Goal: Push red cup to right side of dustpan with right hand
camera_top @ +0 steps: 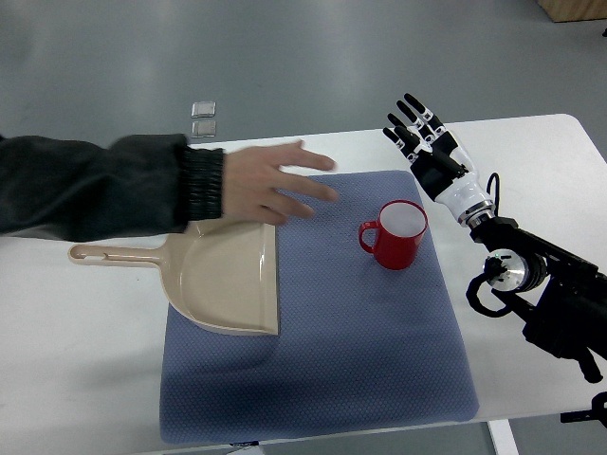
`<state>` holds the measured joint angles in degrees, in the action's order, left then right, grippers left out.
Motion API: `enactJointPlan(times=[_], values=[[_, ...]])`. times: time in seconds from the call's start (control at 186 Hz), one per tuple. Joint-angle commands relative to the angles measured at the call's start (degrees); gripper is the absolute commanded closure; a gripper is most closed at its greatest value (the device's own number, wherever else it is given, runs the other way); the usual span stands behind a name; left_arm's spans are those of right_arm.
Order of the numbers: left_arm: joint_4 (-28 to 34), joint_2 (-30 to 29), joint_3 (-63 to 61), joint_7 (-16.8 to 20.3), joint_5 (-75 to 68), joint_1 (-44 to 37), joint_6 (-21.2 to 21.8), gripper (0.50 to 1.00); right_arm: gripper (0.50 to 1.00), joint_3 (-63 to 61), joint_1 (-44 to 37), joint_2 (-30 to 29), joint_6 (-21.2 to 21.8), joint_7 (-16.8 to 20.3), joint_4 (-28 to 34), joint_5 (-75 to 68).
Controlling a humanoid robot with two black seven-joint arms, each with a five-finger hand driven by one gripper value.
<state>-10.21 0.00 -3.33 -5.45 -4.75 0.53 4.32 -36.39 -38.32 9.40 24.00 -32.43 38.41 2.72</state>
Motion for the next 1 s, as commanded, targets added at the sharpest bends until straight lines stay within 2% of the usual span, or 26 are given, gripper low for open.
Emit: enactJointPlan(times=[0.0,0.204,0.371,0.704,0.86,0.995], values=[[0.0,0.0,0.0,0.0,0.0,0.0,0.0,0.500,0.566,0.1,0.0,0.0,0.0,0.0,0.1,0.0],[0.0,0.0,0.0,0.0,0.0,0.0,0.1,0.500,0.566,0.5,-0.1,0.4,0.2,0.0,0.2,0.1],[0.0,0.0,0.0,0.0,0.0,0.0,0.1,0.500,0.566,1.1,-0.3,1.2,4.1,0.1,0.4,1.7],[-0.1,0.0,0.0,0.0,0.0,0.0,0.1,0.500,0.566,1.2,0.2,12.9,11.0,0.1,4.3,16.4],[-0.3,0.0,-0.1,0.0,0.0,0.0,0.0,0.500,0.566,1.6,1.1,17.4,11.0,-0.2,4.5,22.2],[-0.3,0.0,-0.2,0.0,0.0,0.0,0.0,0.500,0.566,2.0,2.3,18.6,11.0,-0.7,4.5,27.2]])
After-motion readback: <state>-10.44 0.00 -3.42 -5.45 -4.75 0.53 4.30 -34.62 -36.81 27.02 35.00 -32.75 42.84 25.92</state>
